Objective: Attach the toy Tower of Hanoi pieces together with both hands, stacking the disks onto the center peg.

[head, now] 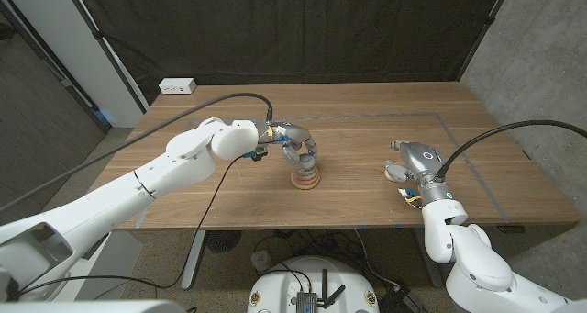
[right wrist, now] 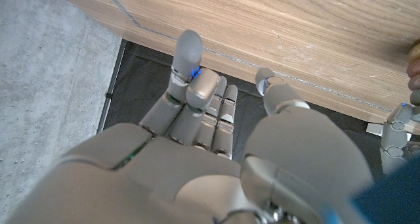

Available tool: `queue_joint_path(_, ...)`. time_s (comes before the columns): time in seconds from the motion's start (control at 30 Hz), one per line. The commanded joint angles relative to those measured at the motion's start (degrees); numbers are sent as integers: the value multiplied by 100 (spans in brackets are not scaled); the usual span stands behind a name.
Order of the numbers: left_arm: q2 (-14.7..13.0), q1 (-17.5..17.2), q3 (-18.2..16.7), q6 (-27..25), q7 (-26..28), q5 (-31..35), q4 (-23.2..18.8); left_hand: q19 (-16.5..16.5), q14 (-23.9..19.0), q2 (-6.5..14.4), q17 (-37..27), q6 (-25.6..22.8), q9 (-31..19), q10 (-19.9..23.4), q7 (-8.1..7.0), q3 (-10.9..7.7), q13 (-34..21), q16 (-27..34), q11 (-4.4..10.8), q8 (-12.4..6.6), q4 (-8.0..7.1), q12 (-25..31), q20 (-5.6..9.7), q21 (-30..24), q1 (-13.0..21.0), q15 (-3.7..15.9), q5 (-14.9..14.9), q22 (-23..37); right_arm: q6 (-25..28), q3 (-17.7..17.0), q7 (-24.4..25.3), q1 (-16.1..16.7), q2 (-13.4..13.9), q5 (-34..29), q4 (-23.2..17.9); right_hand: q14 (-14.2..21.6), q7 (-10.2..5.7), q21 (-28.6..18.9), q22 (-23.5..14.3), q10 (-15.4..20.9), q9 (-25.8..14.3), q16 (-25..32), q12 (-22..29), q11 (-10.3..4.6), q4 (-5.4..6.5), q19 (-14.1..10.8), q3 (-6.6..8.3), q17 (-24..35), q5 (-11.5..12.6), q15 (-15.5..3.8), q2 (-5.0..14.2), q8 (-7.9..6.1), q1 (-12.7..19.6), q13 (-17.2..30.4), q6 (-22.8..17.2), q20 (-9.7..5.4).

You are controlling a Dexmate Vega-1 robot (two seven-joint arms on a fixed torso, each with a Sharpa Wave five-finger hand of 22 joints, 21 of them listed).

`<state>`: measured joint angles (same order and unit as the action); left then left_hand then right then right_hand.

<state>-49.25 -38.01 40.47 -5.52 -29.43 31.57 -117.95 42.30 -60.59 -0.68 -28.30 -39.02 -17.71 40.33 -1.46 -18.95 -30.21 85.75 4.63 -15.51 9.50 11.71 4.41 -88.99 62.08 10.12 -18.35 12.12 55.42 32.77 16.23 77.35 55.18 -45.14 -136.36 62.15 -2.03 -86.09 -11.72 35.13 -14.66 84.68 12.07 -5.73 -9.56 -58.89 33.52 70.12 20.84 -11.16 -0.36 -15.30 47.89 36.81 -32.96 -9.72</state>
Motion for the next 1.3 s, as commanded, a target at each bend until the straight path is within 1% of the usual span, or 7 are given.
queue_joint_path(0.03,77,-27,46,34,50,29,109,45,-24,37,-22,-63,-31,651,13,18,-1027,-10,612,6,-7,7,771,-34,53,246,-51,22,66,8,11,0,49,32,-41,10,-5,-40,-4,36,-15,7,-18,2,23,-36,42,-8,48,-130,25,15,3,5,-42,-288)
queue_joint_path(0.53,46,-40,21,36,44,-8,100,35,-17,27,-14,-52,-36,635,16,39,-1025,-28,611,27,-13,-8,767,-31,40,246,-49,20,53,12,67,-16,59,99,-29,29,-1,-35,1,48,-16,36,-19,-10,21,-36,50,11,55,-130,28,17,-11,8,-52,-288)
queue_joint_path(0.67,31,12,45,2,-69,46,68,25,-11,1,-29,47,-38,523,26,61,-1038,-30,592,79,-20,-42,764,-26,12,245,-51,16,24,-4,129,-5,34,144,-7,19,-7,-35,1,52,-17,29,-17,2,21,-37,51,1,56,-131,28,19,-14,12,-52,-288)
queue_joint_path(0.97,19,42,47,-87,-144,202,-11,-58,129,-111,123,460,-32,-4,25,175,-1046,-177,502,266,-49,-144,756,-2,-145,246,-55,2,2,-30,197,19,52,206,-2,33,0,-36,1,25,-17,47,-32,8,24,-40,54,13,58,-130,31,21,-26,11,-54,-288)
queue_joint_path(1.03,4,26,21,-109,-125,215,-36,-69,135,-148,162,582,-25,-240,60,216,-1017,-193,436,312,-54,-183,756,-1,-191,246,-54,-1,13,-27,203,15,46,212,-2,20,3,-36,0,29,-18,36,-30,4,24,-40,55,1,59,-130,32,23,-30,12,-52,-288)
queue_joint_path(1.13,-1,28,12,-118,-146,220,-46,-102,142,-175,187,739,-17,-365,97,251,-993,-204,421,366,-65,-180,750,11,-241,245,-54,-6,-4,-31,214,14,59,230,-2,25,3,-35,1,30,-18,43,-31,3,25,-39,57,7,59,-130,33,25,-35,12,-51,-288)
queue_joint_path(1.3,-11,52,26,-133,-234,249,-60,-156,187,-212,230,922,3,-595,164,298,-955,-236,307,413,-75,-176,746,27,-308,245,-53,-12,0,-25,202,-7,77,241,-10,22,0,-34,1,45,-19,43,-27,20,25,-40,58,4,61,-130,33,24,-40,9,-57,-288)
